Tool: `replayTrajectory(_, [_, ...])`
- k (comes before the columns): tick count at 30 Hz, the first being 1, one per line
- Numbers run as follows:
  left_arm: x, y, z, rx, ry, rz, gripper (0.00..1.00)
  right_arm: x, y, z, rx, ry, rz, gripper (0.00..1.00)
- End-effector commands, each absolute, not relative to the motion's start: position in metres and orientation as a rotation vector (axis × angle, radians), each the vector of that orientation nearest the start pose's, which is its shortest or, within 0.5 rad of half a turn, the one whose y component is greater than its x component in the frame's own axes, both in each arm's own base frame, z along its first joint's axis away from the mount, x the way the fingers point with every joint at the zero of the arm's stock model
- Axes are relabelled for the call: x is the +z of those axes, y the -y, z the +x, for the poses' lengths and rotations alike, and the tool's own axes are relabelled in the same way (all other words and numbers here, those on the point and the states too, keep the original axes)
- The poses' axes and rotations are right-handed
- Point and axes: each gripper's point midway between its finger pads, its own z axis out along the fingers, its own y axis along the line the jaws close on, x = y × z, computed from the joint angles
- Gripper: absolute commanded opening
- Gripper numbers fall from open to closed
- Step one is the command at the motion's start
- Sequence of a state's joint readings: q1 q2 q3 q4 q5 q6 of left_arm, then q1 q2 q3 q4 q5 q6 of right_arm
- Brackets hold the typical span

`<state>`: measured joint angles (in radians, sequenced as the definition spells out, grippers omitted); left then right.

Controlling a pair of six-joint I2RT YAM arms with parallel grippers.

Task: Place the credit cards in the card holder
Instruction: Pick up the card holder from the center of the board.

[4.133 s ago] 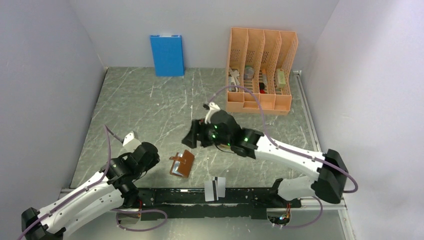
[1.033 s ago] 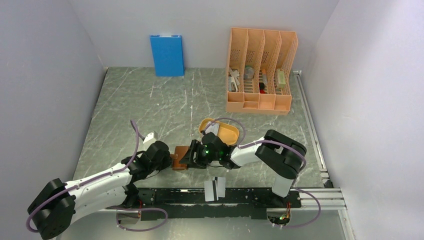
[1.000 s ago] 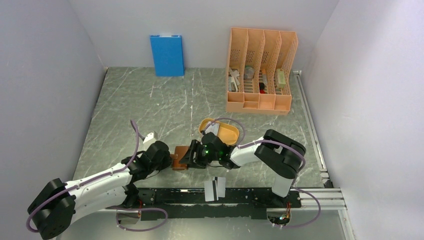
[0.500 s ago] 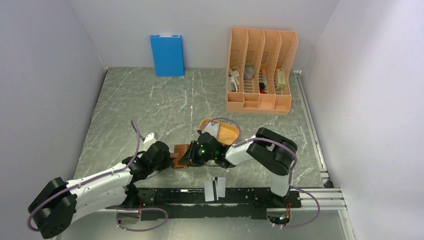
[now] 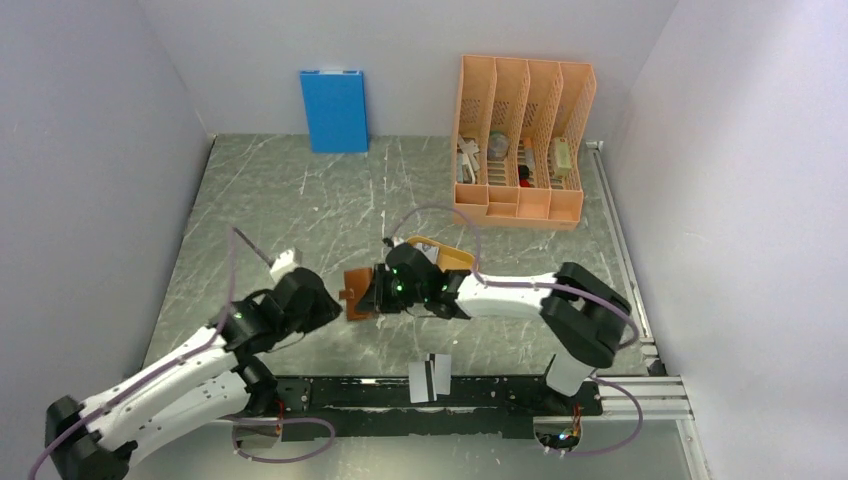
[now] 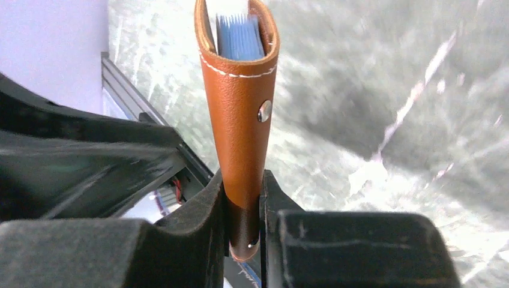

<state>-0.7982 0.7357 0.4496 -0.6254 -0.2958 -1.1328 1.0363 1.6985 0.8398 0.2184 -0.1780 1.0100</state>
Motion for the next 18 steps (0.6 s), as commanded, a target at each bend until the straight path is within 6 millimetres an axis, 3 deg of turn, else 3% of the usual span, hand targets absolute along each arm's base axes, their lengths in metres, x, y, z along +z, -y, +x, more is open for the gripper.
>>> replayTrajectory(1, [0.168,0.132,0.17,-0.538,-2.276,-0.506,0.48,0.141,-0.394,0.196,0.925,-2.289,-0.526,0.0])
replayTrajectory(4, [0.254,0.126,0.186,-0.605,-2.071,-0.461,0.69,0.198,-0.367,0.235,0.543,-2.068,-0.686,0.0])
replayTrajectory(5, [0.284,0.125,0.191,-0.627,-2.004,-0.431,0.75,0.228,-0.359,0.246,0.414,-1.967,-0.718,0.0])
replayTrajectory(8, [0.363,0.133,0.201,-0.691,-1.869,-0.349,0.78,0.292,-0.334,0.261,0.062,-1.622,-0.807,0.0])
replayTrajectory(10, [0.401,0.144,0.204,-0.748,-1.838,-0.313,0.78,0.329,-0.311,0.268,-0.154,-1.411,-0.8,0.0])
replayTrajectory(12, [0.427,0.158,0.205,-0.815,-1.828,-0.287,0.78,0.358,-0.291,0.27,-0.309,-1.26,-0.768,0.0])
replayTrajectory(14, [0.447,0.173,0.203,-0.906,-1.81,-0.266,0.79,0.375,-0.277,0.266,-0.425,-1.141,-0.758,0.0])
replayTrajectory(18, [0.465,0.206,0.197,-1.127,-1.77,-0.226,0.97,0.392,-0.269,0.239,-0.57,-0.898,-0.782,0.0])
